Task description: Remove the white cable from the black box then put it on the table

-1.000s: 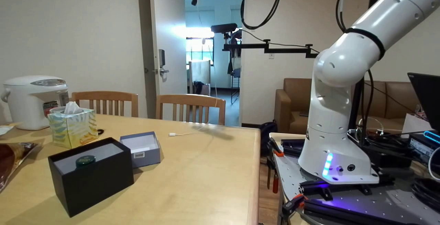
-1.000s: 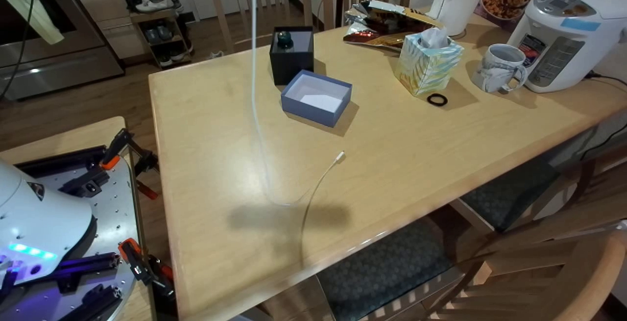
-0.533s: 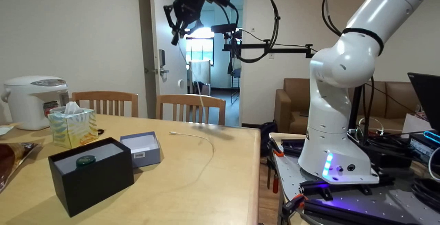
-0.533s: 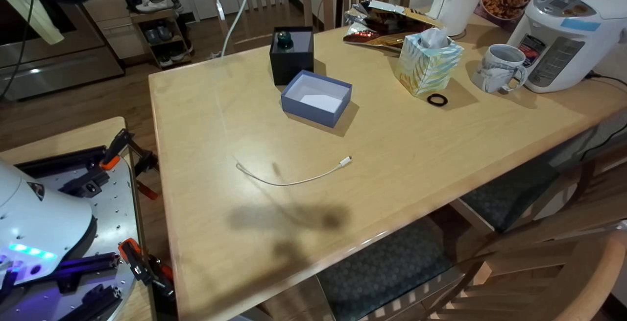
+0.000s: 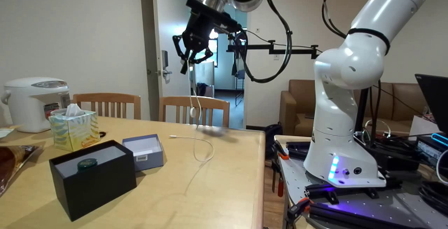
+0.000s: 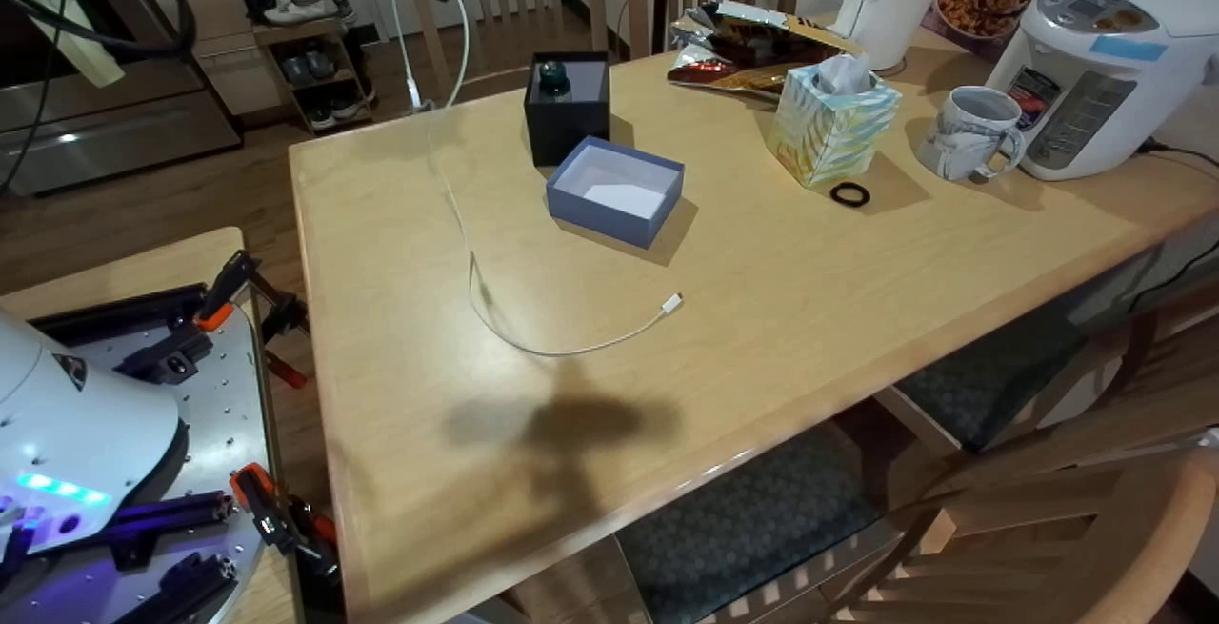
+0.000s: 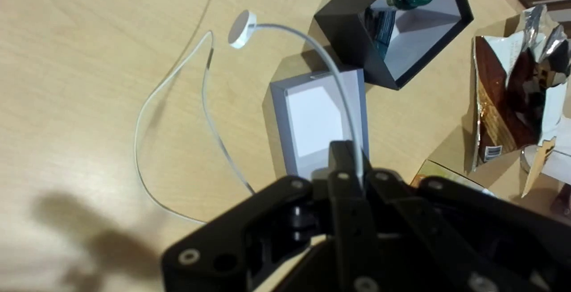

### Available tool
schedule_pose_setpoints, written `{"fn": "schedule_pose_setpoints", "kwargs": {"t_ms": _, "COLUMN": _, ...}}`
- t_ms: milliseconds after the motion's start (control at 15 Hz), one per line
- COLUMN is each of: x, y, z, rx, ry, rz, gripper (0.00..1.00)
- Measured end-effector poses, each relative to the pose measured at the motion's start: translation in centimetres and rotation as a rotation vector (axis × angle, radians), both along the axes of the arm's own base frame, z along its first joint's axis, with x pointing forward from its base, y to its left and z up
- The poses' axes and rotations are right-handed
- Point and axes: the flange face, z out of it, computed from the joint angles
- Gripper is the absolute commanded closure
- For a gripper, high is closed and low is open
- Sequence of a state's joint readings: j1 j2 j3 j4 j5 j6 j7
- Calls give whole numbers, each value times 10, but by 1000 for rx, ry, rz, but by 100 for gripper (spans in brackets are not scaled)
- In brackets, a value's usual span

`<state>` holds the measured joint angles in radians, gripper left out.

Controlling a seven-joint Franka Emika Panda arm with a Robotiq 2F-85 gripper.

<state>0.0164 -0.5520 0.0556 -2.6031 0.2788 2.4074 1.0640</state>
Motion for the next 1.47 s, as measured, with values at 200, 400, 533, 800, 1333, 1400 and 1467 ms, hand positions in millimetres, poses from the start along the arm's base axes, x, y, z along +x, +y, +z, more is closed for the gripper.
{"fn": "schedule_pose_setpoints", "kwargs": {"t_ms": 200, "x": -5, "y": -11, "z": -22, "rx": 127, "ry": -26, "rz": -29, "gripper": 99}}
{"fn": "schedule_pose_setpoints", "kwargs": {"t_ms": 400, "x": -8, "y": -32, "z": -49, "rx": 251, "ry": -28, "rz": -69, "gripper": 99}}
{"fn": "schedule_pose_setpoints", "kwargs": {"t_ms": 533, "x": -8, "y": -46, "z": -68, "rx": 291, "ry": -8, "rz": -93, "gripper": 99}}
{"fn": "schedule_pose_setpoints", "kwargs": {"t_ms": 800, "x": -6, "y": -66, "z": -97, "rx": 167, "ry": 81, "rz": -108, "gripper": 99}}
{"fn": "schedule_pose_setpoints", "kwargs": {"t_ms": 1333, "x": 19, "y": -50, "z": -94, "rx": -252, "ry": 337, "rz": -68, "gripper": 99}}
{"fn": "schedule_pose_setpoints", "kwargs": {"t_ms": 1400, "x": 22, "y": -46, "z": -92, "rx": -298, "ry": 372, "rz": -44, "gripper": 99}}
{"fn": "schedule_pose_setpoints", "kwargs": {"t_ms": 1467, "x": 24, "y": -42, "z": -92, "rx": -332, "ry": 403, "rz": -18, "gripper": 99}}
